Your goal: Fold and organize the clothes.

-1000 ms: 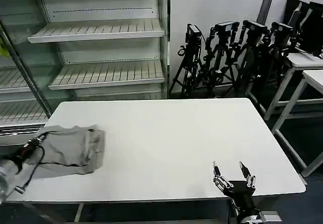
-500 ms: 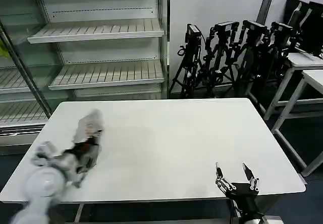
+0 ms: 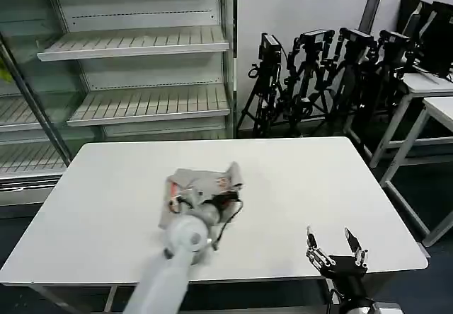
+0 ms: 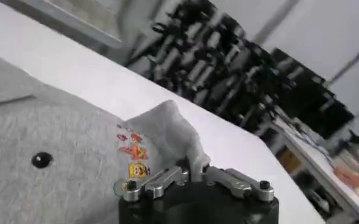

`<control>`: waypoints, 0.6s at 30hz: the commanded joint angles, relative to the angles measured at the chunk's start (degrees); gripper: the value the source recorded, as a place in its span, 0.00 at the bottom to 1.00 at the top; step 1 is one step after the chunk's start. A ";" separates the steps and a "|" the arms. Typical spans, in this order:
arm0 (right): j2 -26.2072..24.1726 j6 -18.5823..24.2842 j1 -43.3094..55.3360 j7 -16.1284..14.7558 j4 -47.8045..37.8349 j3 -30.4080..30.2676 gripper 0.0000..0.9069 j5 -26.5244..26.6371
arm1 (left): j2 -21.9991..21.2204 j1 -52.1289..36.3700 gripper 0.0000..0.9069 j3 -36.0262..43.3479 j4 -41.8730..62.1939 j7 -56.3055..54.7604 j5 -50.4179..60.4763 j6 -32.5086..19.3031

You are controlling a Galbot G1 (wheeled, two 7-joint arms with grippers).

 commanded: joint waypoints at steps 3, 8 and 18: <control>0.10 -0.04 0.18 0.03 0.25 -0.29 1.00 0.08 | -6.67 -4.31 1.00 8.02 6.43 6.58 15.41 -4.89; 0.48 -0.04 0.13 0.03 0.40 -0.77 1.00 -0.23 | -3.73 -1.10 1.00 7.47 0.10 9.54 13.57 -8.00; 0.60 -0.11 3.37 1.16 0.71 -0.91 1.00 -3.90 | 6.93 12.40 1.00 -4.26 -19.40 9.51 15.64 -9.03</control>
